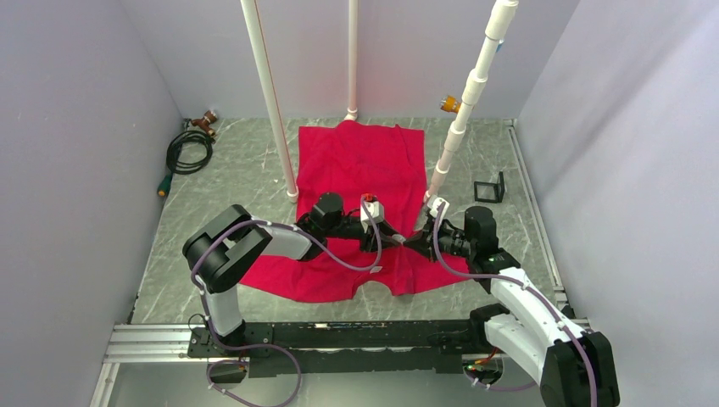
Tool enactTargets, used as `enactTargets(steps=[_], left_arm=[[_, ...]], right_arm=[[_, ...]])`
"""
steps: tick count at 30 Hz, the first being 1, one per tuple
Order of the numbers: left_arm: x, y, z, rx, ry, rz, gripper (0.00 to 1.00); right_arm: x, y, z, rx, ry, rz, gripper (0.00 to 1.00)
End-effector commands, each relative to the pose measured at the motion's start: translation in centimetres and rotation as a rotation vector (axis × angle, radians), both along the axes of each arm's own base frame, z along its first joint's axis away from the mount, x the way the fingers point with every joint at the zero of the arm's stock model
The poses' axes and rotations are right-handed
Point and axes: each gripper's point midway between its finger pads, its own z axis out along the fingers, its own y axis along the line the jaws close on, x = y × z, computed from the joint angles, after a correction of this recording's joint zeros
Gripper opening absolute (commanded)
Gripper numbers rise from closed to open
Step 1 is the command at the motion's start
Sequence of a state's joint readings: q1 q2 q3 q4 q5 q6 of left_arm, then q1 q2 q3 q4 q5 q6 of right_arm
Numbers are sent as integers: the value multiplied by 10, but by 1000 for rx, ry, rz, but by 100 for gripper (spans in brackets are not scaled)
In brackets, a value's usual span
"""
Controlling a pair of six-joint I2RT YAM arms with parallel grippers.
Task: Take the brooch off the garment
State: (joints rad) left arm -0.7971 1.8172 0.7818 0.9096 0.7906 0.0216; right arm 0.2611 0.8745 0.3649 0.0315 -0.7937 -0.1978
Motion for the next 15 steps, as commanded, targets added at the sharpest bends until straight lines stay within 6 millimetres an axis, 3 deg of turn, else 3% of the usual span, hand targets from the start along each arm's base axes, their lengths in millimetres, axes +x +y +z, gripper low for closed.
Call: enactTargets(steps=[1, 6, 15], left_arm=[[3, -6, 14, -41, 15, -3, 41], [4, -8, 17, -50, 37, -1, 45], [15, -9, 16, -30, 63, 60, 40]], right_arm=[[5, 2, 14, 24, -60, 6, 0], [5, 2, 14, 23, -61, 11, 0], [4, 3, 14, 23, -65, 17, 0]])
